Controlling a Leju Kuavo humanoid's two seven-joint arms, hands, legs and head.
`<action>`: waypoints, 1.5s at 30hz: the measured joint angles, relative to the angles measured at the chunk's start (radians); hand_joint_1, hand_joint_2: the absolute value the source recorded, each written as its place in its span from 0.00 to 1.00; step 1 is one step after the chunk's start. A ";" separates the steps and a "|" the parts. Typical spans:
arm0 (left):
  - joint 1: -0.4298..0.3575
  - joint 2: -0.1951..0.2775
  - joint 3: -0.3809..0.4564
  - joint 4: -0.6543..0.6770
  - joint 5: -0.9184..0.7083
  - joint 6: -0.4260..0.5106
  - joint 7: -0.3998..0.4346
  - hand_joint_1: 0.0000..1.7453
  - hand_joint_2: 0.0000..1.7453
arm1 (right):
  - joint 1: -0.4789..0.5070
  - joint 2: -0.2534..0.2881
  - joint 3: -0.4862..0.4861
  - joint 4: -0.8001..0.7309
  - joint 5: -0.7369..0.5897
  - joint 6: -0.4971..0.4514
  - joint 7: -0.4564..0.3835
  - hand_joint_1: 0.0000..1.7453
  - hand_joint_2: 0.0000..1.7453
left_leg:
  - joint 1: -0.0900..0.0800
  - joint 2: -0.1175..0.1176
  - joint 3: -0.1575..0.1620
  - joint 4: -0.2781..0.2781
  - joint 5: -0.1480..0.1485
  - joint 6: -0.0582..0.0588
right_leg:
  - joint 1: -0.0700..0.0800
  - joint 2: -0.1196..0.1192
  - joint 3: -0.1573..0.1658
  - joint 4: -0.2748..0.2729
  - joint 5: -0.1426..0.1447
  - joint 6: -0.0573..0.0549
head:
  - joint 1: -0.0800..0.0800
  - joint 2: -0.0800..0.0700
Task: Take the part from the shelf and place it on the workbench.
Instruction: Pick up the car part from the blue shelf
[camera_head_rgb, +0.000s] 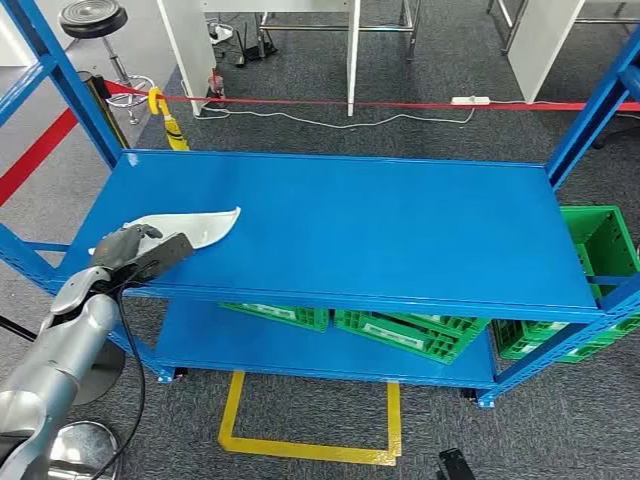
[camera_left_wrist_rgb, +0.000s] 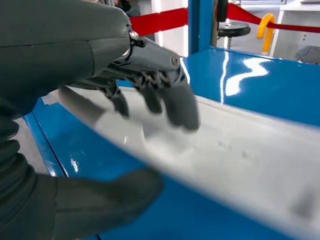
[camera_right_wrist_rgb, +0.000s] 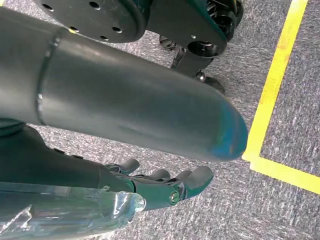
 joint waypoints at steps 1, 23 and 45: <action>0.000 -0.001 0.000 0.001 0.000 0.000 0.000 0.91 1.00 | 0.000 0.000 0.000 0.000 0.000 0.000 0.000 0.00 0.00 | 0.000 0.000 0.000 0.000 0.000 0.000 | 0.000 0.000 0.000 0.000 0.000 0.000 | 0.000 0.000; 0.015 -0.013 -0.014 -0.016 -0.005 0.051 -0.020 0.83 1.00 | 0.000 0.000 0.000 0.000 0.004 -0.002 0.003 0.00 0.00 | 0.000 0.000 0.001 0.000 0.000 0.000 | 0.000 0.000 0.001 0.000 0.000 0.000 | 0.000 0.000; 0.452 -0.091 -0.100 -0.641 -0.021 0.139 -0.067 0.83 1.00 | 0.032 -0.004 -0.029 0.000 -0.008 0.008 -0.093 0.00 0.00 | -0.011 0.000 -0.004 0.004 -0.004 0.014 | -0.011 0.000 0.001 -0.006 0.003 0.013 | 0.000 0.000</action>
